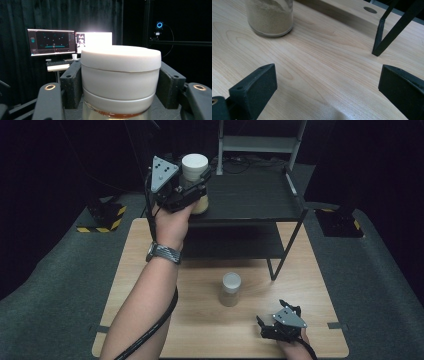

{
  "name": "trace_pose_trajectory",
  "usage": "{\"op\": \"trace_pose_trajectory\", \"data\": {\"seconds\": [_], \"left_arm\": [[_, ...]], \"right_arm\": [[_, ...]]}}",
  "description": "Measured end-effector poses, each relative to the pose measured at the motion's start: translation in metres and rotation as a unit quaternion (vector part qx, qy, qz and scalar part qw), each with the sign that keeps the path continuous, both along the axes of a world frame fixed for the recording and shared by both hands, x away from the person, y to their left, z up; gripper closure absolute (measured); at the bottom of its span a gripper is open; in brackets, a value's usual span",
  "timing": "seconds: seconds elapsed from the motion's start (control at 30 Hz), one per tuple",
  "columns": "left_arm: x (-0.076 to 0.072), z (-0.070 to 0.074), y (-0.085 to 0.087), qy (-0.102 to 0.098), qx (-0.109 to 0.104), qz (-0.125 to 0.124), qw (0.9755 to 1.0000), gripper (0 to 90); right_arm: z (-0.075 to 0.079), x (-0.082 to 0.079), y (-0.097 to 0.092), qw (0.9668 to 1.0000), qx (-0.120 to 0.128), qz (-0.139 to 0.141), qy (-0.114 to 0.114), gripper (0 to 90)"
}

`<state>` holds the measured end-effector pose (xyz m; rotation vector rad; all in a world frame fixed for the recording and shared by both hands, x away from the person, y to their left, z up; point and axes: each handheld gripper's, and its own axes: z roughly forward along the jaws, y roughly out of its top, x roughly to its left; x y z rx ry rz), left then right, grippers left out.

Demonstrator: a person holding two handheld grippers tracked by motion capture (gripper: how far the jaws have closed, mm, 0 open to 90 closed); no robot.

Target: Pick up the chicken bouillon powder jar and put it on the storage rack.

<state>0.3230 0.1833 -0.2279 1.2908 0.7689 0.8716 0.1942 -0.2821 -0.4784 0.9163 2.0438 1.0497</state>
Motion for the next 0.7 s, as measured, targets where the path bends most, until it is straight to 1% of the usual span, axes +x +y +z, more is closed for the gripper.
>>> {"op": "trace_pose_trajectory", "data": {"seconds": [0.1,0.17,0.27,0.37,0.7], "left_arm": [[0.002,-0.0003,-0.0017,0.0,-0.002,0.0,1.0,33.6],[0.0027,0.0,-0.0035,0.0,0.001,0.002,1.0,33.6],[0.0039,-0.0014,-0.0046,0.001,-0.003,0.001,1.0,33.6],[0.0045,-0.0021,-0.0056,0.002,0.001,0.002,1.0,33.6],[0.0042,-0.0044,-0.0026,0.002,-0.005,0.0,1.0,33.4]], "right_arm": [[0.0,-0.0003,0.001,1.0,-0.004,0.002,-0.001,1.0],[-0.0002,-0.0003,0.0008,1.0,-0.005,0.003,-0.002,1.0],[-0.0003,-0.0002,-0.0003,1.0,-0.002,0.003,-0.002,1.0],[-0.0003,-0.0001,-0.0009,1.0,-0.001,0.004,-0.002,1.0],[0.0,0.0004,-0.0004,1.0,-0.001,0.004,0.0,1.0]]}}
